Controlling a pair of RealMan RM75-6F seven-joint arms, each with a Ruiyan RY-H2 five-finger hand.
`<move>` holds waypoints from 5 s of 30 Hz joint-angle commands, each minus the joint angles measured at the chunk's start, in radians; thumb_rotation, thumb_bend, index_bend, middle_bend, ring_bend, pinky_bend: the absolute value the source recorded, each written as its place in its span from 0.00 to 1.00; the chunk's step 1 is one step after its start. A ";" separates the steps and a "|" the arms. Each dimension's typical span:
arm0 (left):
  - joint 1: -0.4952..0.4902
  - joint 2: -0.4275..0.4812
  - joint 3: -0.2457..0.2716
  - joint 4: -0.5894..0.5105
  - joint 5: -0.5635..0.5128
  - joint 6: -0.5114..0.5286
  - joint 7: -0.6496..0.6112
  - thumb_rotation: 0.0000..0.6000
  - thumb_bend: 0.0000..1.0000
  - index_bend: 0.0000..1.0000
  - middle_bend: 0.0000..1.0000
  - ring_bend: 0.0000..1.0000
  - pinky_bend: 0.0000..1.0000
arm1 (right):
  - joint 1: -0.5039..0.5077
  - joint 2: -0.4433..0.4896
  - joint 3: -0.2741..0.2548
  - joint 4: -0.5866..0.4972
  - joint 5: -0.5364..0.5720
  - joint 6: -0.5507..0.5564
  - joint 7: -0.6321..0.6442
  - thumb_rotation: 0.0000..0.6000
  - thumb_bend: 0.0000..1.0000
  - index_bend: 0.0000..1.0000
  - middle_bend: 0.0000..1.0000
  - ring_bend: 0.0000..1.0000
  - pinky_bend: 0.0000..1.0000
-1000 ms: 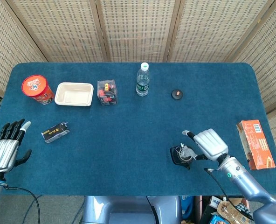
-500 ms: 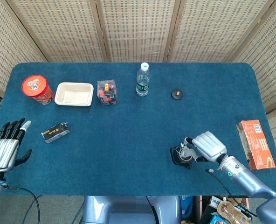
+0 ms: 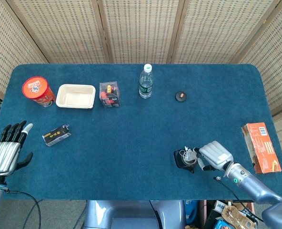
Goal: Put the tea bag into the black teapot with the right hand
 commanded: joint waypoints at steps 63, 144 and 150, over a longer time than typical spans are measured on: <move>-0.001 -0.017 0.008 0.035 -0.001 -0.012 -0.034 1.00 0.37 0.00 0.00 0.00 0.00 | 0.035 -0.075 -0.030 -0.017 0.143 0.032 -0.175 0.86 0.85 0.36 0.95 0.93 1.00; 0.023 -0.022 0.021 0.063 0.002 -0.008 -0.081 1.00 0.37 0.00 0.00 0.00 0.00 | -0.169 -0.180 0.089 0.049 0.016 0.529 -0.034 0.93 0.71 0.26 0.49 0.56 0.94; 0.029 -0.040 0.025 0.079 0.013 0.000 -0.096 1.00 0.37 0.00 0.00 0.00 0.00 | -0.224 -0.229 0.091 0.089 -0.004 0.617 -0.013 0.81 0.61 0.21 0.35 0.41 0.72</move>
